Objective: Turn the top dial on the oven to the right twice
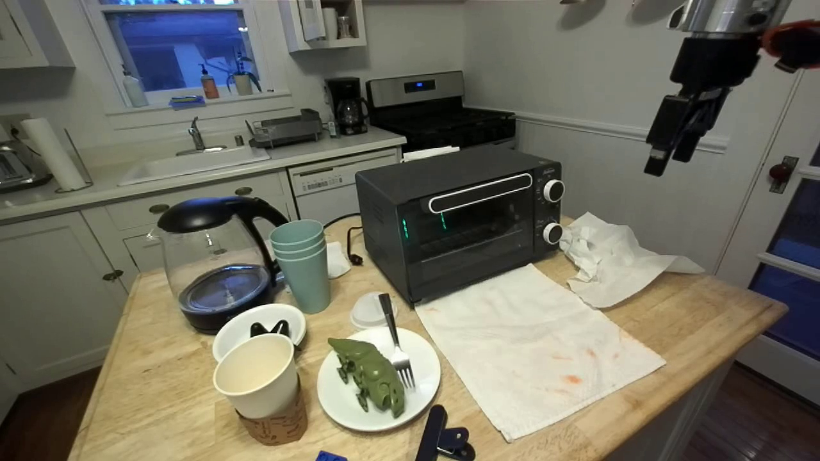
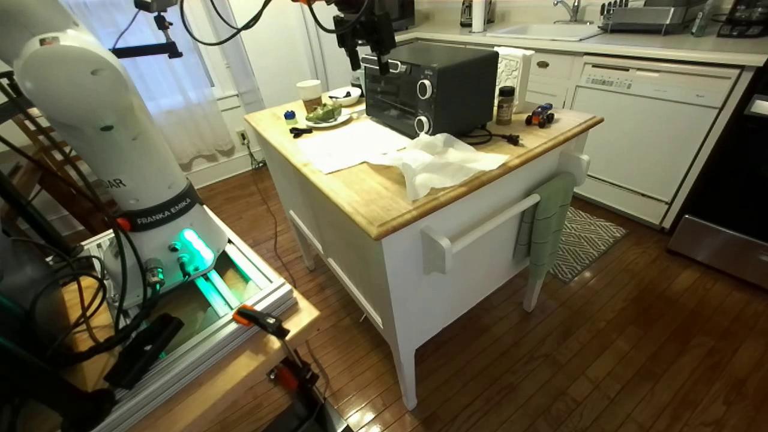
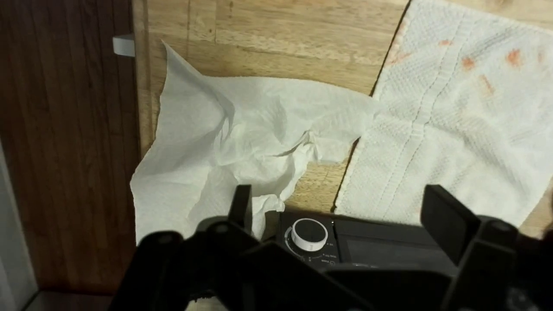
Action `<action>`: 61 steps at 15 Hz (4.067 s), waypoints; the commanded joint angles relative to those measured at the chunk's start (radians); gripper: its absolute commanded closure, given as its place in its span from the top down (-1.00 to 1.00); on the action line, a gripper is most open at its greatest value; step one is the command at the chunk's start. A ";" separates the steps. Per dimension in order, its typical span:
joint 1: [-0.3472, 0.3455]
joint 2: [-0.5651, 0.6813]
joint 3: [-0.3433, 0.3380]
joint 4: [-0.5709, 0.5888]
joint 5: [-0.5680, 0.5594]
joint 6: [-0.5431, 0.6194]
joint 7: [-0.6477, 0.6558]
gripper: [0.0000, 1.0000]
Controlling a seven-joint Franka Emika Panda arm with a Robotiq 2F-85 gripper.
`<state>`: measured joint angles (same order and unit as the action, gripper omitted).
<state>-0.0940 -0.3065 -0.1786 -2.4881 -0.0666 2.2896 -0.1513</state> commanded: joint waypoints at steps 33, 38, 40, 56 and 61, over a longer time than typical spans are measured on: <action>0.079 0.454 0.115 0.370 -0.264 0.080 0.303 1.00; 0.081 0.473 0.111 0.381 -0.265 0.083 0.300 1.00; 0.080 0.482 0.111 0.387 -0.257 0.086 0.291 1.00; 0.080 0.550 0.109 0.442 -0.235 0.103 0.266 1.00; 0.075 0.552 0.104 0.440 -0.233 0.095 0.270 1.00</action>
<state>-0.0181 0.2111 -0.0664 -2.0787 -0.3025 2.3857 0.1221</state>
